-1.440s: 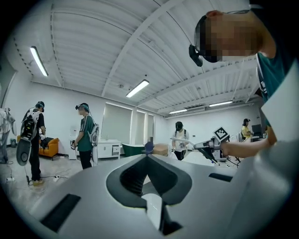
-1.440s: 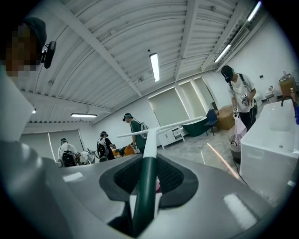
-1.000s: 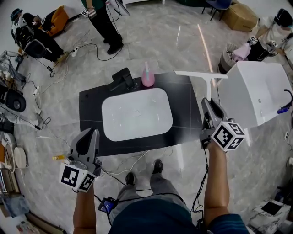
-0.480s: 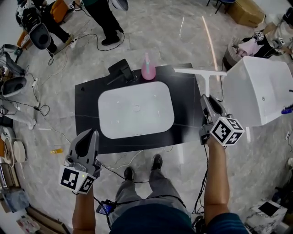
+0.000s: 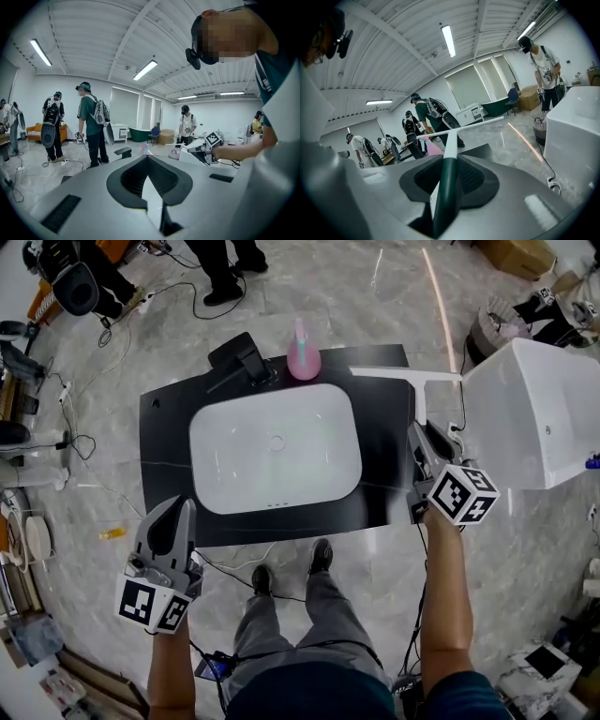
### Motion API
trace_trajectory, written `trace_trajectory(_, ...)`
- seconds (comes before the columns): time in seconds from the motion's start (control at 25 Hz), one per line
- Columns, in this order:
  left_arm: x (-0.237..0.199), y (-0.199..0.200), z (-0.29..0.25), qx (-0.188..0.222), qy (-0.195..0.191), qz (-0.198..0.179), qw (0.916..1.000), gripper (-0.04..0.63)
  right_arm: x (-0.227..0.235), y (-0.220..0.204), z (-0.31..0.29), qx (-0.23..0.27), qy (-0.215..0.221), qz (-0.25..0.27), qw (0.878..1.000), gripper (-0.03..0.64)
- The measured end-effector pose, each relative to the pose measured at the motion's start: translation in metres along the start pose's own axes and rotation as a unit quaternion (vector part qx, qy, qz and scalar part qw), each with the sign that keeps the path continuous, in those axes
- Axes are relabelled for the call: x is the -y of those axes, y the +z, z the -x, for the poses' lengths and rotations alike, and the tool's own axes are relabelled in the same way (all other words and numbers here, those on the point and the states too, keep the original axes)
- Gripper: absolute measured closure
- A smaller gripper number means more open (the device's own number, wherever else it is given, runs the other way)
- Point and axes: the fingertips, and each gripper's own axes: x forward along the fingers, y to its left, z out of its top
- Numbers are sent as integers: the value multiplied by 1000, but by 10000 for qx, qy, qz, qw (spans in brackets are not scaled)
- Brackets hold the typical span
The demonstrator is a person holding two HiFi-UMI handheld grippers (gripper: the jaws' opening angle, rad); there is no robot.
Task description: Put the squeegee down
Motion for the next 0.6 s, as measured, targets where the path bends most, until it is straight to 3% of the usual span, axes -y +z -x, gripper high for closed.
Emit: trace_trajectory(0.6,-8,-56,-22,-294,96,379,9988,592,29,-54,-45,-490,-75,63,9988,514)
